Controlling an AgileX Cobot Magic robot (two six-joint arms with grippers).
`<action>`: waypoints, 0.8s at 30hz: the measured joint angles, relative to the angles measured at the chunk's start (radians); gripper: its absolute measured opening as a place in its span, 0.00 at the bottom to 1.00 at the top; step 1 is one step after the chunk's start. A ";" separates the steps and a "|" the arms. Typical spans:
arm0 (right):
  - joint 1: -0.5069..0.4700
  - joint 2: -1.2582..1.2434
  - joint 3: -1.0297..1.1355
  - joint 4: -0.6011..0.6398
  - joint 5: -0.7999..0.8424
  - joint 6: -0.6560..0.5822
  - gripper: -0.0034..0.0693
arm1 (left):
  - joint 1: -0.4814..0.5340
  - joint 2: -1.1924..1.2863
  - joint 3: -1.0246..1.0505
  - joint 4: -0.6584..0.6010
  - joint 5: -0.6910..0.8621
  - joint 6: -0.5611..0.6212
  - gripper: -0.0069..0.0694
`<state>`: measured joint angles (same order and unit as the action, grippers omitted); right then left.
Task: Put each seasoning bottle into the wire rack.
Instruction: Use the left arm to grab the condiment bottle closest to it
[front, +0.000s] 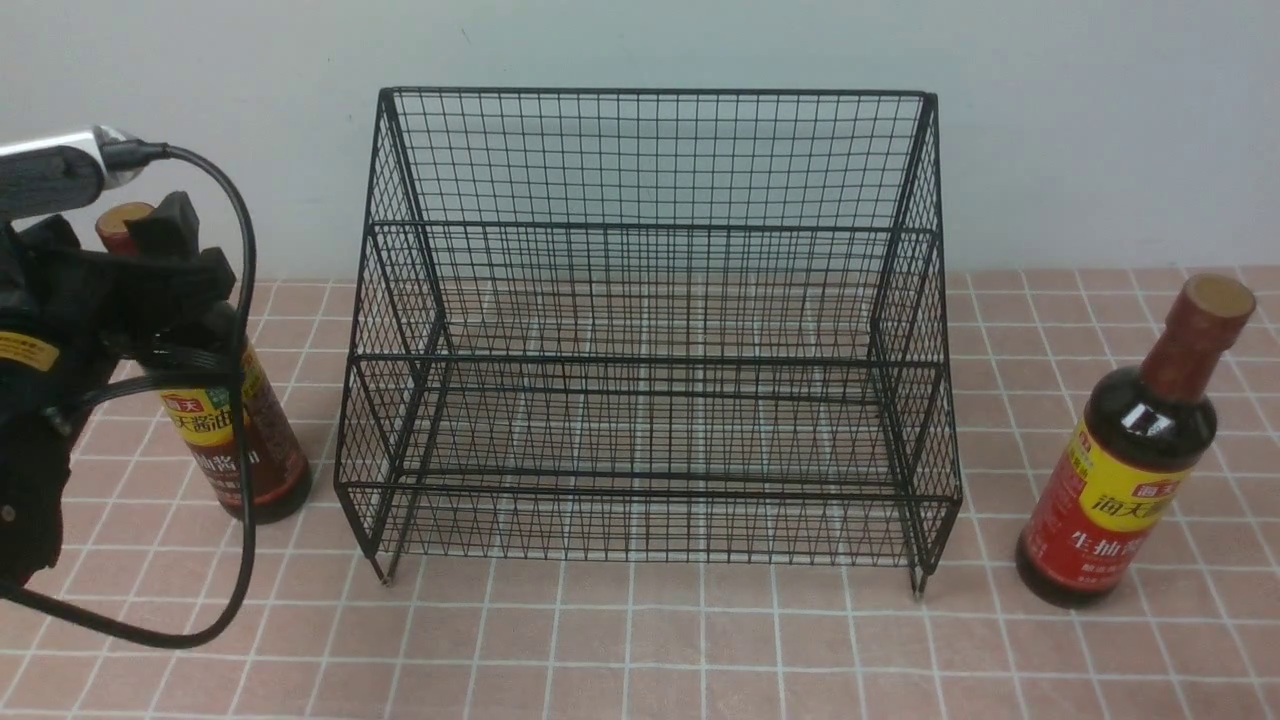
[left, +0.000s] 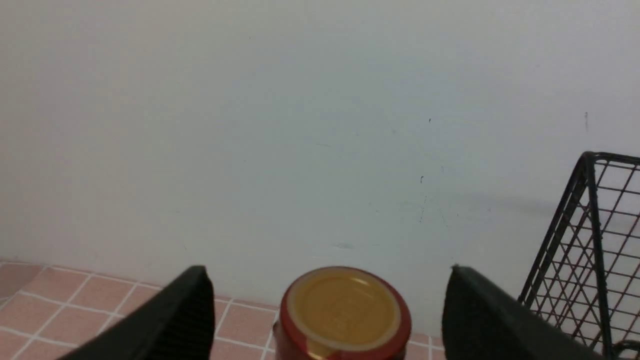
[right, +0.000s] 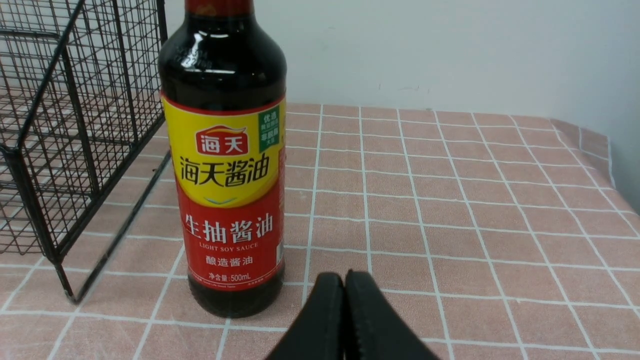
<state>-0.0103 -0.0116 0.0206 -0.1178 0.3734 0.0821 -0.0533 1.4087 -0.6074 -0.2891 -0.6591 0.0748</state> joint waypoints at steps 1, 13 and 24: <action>0.000 0.000 0.000 0.000 0.000 0.000 0.03 | 0.000 0.014 -0.007 -0.001 0.000 0.001 0.82; 0.000 0.000 0.000 0.000 0.000 0.000 0.03 | 0.004 0.128 -0.015 -0.016 -0.068 0.008 0.82; 0.000 0.000 0.000 0.000 0.000 0.000 0.03 | 0.004 0.141 -0.018 0.008 -0.080 0.036 0.42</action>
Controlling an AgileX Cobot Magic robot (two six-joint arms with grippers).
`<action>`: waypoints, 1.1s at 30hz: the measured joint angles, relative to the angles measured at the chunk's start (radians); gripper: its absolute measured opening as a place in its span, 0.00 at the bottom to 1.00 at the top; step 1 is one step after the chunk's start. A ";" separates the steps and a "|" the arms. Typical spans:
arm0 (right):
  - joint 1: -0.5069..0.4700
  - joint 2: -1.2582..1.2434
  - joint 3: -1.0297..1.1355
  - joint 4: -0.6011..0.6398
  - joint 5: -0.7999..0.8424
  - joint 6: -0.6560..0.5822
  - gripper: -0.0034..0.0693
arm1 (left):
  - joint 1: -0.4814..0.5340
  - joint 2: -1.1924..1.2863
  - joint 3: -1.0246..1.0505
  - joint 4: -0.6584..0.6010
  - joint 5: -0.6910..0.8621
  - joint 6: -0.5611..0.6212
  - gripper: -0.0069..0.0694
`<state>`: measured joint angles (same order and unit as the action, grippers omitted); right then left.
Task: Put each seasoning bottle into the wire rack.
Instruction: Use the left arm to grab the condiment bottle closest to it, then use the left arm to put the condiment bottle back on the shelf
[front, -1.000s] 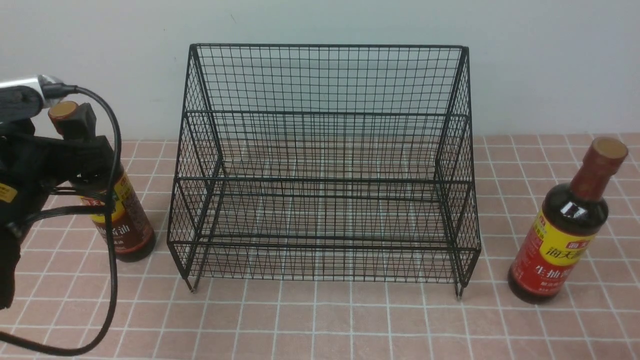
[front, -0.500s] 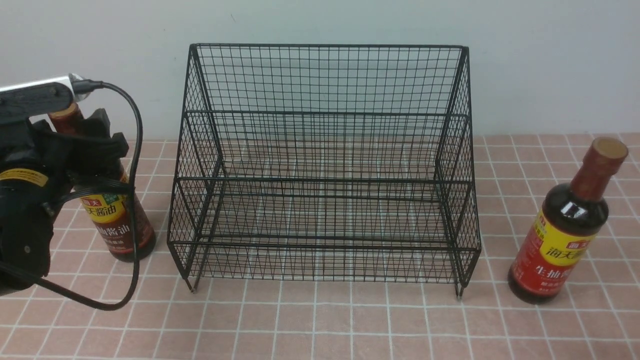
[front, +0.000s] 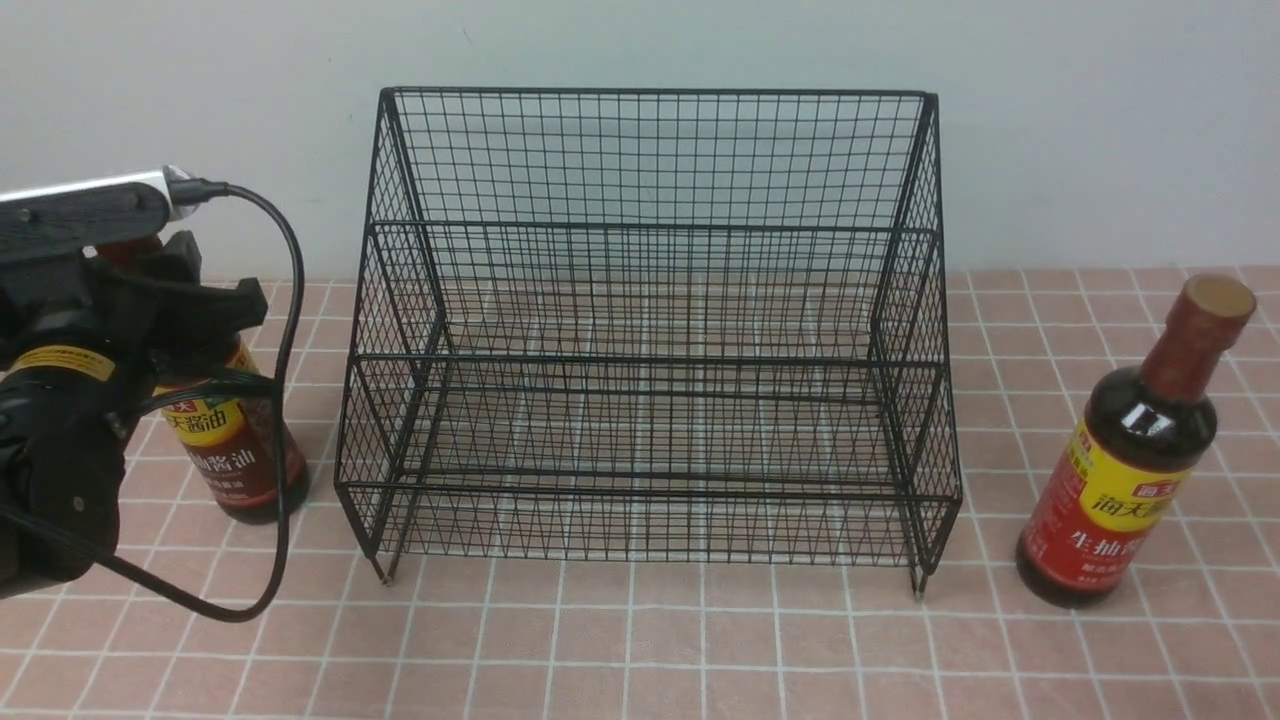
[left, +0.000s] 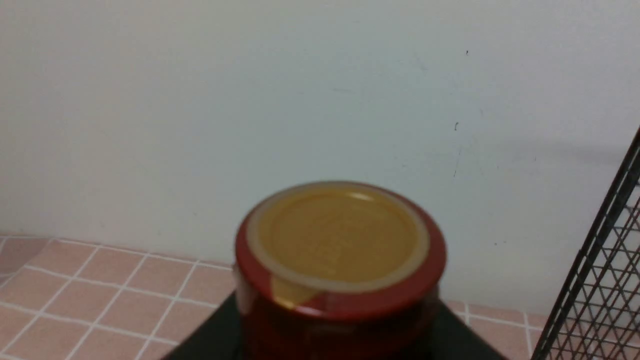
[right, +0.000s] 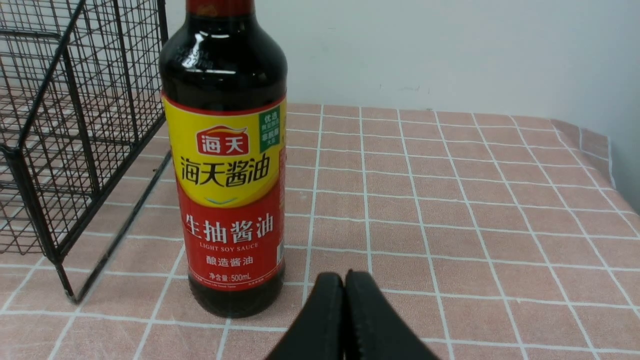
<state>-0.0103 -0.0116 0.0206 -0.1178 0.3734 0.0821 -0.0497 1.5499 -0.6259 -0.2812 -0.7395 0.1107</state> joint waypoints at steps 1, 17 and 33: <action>0.000 0.000 0.000 0.000 0.000 0.000 0.03 | 0.000 -0.006 0.000 0.016 0.010 0.017 0.42; 0.000 0.000 0.000 0.000 0.000 0.000 0.03 | -0.034 -0.426 -0.130 0.139 0.354 0.057 0.42; 0.000 0.000 0.000 0.000 0.000 0.000 0.03 | -0.329 -0.274 -0.356 0.166 0.398 0.044 0.42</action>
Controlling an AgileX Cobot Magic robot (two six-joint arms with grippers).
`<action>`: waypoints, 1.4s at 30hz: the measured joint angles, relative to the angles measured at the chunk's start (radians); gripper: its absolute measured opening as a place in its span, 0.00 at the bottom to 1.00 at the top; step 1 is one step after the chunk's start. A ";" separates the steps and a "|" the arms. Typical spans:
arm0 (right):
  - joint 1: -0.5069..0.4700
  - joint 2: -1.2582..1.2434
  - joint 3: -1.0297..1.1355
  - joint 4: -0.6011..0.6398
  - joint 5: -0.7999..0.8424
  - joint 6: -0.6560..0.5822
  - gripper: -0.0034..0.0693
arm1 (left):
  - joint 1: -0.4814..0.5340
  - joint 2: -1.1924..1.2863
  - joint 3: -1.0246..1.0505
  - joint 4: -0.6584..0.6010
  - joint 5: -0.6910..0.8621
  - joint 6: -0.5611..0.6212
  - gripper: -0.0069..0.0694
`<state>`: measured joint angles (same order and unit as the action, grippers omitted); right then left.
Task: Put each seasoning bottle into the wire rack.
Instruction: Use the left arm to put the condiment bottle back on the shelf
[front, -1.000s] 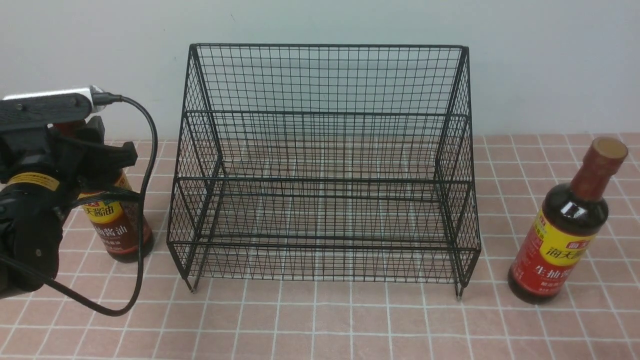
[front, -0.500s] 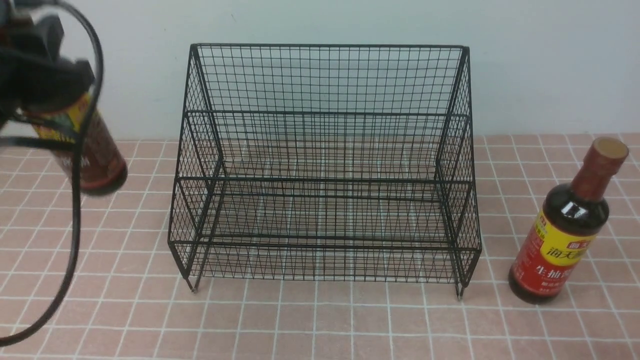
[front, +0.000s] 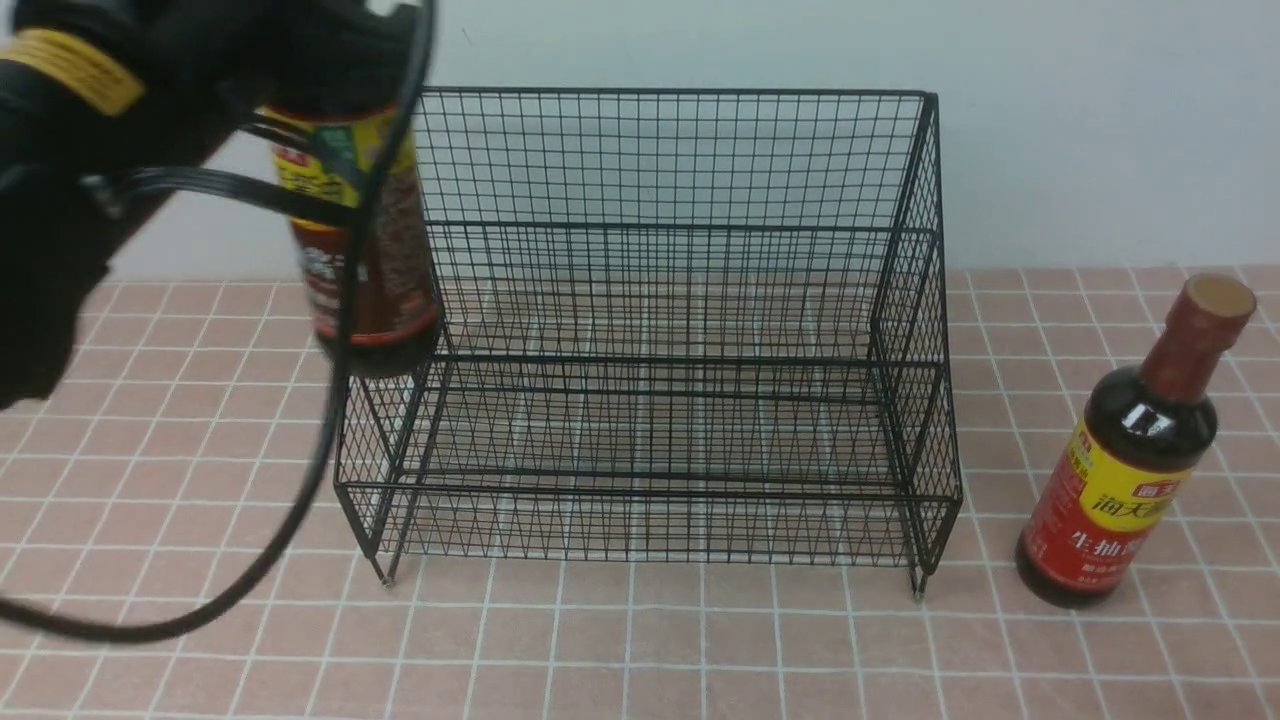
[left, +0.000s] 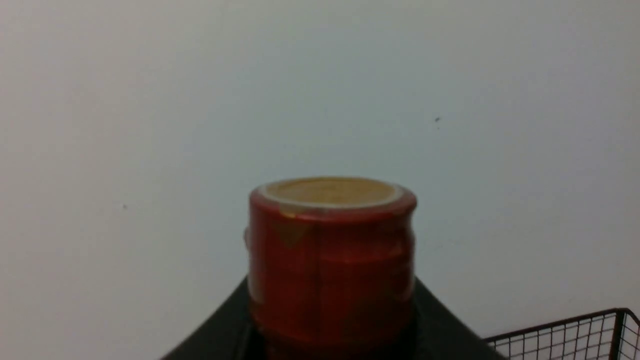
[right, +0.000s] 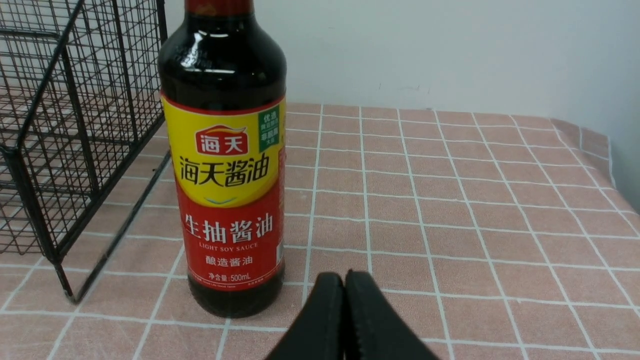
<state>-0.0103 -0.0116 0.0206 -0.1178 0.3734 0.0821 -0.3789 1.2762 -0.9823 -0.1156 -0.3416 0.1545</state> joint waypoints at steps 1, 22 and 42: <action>0.000 0.000 0.000 0.000 0.000 0.000 0.03 | -0.005 0.023 -0.012 -0.001 0.000 0.001 0.42; 0.000 0.000 0.000 0.000 0.000 0.000 0.03 | -0.011 0.149 -0.060 -0.007 0.326 0.007 0.43; 0.000 0.000 0.000 0.000 0.000 0.000 0.03 | -0.011 0.243 -0.074 -0.027 0.358 0.006 0.58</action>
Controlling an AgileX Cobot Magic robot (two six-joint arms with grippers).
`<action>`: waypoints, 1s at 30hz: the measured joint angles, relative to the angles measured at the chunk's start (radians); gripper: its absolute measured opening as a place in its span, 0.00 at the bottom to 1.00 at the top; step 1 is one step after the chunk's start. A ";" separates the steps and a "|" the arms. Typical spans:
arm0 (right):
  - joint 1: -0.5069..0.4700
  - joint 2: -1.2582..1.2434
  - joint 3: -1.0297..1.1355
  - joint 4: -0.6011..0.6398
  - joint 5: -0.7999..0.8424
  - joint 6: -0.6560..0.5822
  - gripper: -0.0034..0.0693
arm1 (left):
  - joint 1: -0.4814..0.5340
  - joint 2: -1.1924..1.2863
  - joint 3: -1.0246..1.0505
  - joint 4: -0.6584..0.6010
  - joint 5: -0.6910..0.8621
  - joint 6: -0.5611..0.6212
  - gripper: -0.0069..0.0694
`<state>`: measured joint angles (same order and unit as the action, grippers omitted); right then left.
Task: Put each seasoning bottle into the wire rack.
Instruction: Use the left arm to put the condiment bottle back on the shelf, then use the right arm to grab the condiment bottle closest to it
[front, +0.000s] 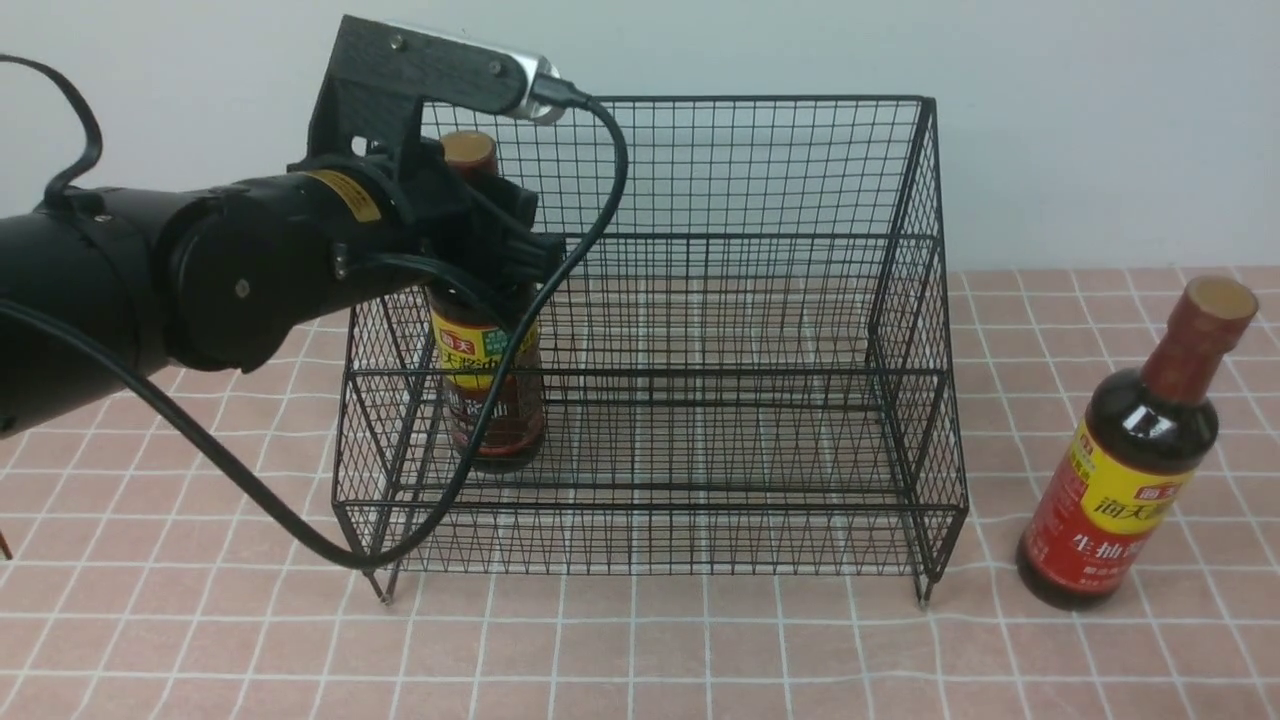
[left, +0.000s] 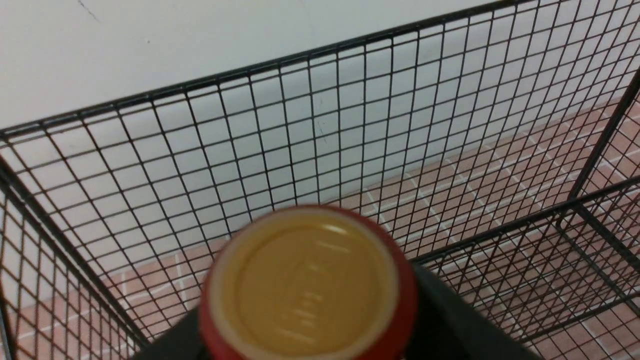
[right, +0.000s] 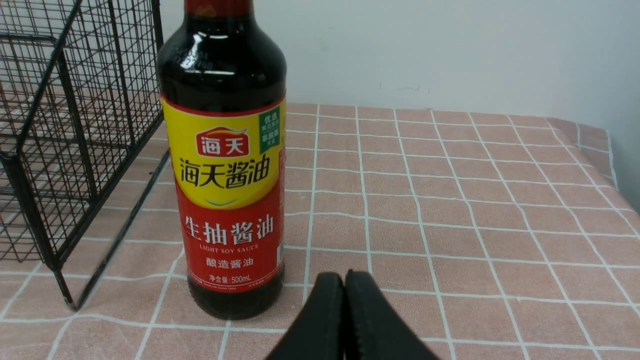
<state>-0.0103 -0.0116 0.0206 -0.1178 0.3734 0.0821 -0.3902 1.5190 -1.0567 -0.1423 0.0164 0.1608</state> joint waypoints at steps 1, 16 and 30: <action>0.000 0.000 0.000 0.000 0.000 0.000 0.03 | 0.000 -0.003 0.000 -0.001 -0.001 0.000 0.66; 0.000 0.000 0.000 0.000 0.000 0.000 0.03 | 0.000 -0.314 0.000 -0.001 0.176 -0.001 0.55; 0.000 0.000 0.000 0.000 0.000 0.000 0.03 | 0.000 -0.912 0.107 0.008 0.528 -0.166 0.08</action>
<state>-0.0103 -0.0116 0.0206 -0.1178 0.3734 0.0821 -0.3902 0.6072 -0.9497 -0.1343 0.5439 -0.0055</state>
